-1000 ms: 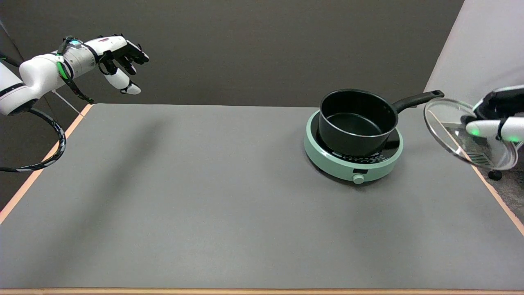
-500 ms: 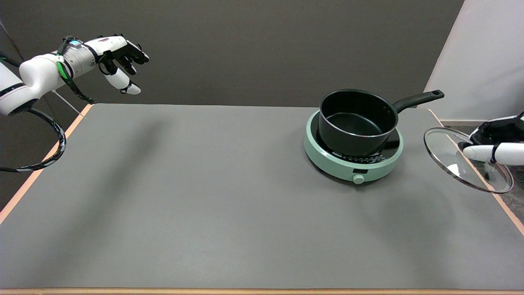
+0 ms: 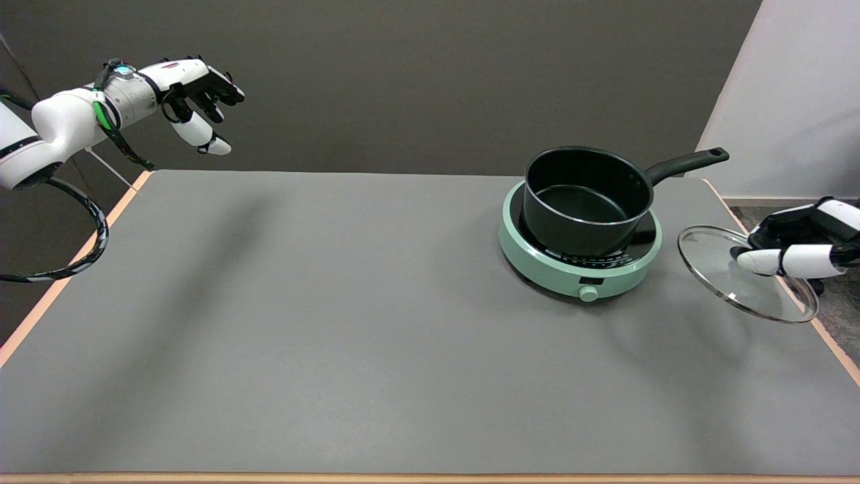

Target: Place the pot lid onto the table.

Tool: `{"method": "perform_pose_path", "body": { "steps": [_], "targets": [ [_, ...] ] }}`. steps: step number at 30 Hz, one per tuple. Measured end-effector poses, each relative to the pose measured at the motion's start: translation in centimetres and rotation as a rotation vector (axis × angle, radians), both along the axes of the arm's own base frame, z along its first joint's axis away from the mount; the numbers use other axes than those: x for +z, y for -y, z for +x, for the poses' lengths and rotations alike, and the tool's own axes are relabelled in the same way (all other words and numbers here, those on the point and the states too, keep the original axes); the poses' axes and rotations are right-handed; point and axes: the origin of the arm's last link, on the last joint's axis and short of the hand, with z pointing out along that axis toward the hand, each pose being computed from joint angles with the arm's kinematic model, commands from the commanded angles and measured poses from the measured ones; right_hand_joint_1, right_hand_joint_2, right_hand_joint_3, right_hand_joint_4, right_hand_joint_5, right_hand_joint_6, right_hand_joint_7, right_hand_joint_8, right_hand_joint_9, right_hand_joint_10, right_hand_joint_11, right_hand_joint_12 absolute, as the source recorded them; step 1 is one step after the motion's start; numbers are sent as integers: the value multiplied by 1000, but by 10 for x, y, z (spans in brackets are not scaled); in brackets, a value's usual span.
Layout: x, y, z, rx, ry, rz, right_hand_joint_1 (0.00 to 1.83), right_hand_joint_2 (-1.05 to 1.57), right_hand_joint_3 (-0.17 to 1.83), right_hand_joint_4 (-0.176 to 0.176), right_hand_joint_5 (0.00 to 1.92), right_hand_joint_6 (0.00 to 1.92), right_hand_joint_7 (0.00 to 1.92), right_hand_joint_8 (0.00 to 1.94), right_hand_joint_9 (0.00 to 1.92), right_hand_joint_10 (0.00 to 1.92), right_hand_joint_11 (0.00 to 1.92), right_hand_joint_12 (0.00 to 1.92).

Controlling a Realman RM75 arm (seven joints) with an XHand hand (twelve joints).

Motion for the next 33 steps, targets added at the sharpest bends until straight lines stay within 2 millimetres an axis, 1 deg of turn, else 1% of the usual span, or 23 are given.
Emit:
{"method": "perform_pose_path", "body": {
  "steps": [5,7,9,12,13,14,23,33],
  "targets": [
    [1,7,-6,-19,-7,-2,1239,1157,88,-176,746,1102,909,1394,827,1756,365,1904],
    [2,9,-8,-26,-10,-6,1226,1232,-35,-176,721,1153,884,1442,794,1765,341,1813],
    [3,11,-10,-33,-13,-8,1239,1155,91,-176,747,1101,909,1396,828,1755,366,1906],
    [4,13,-14,-45,-15,-13,1238,1160,83,-176,744,1103,907,1398,826,1756,364,1905],
    [4,13,-15,-49,-16,-15,1235,1176,57,-176,739,1114,901,1409,816,1763,358,1883],
    [4,13,-16,-52,-16,-17,1225,1235,-39,-176,720,1154,882,1447,788,1772,340,1812],
    [8,19,-22,-74,-26,-34,1225,1236,-39,-176,720,1154,880,1449,785,1773,338,1812],
    [9,35,-27,-89,-37,-25,1224,1242,-50,-176,718,1155,878,1449,787,1773,344,1819]
  ]
}}
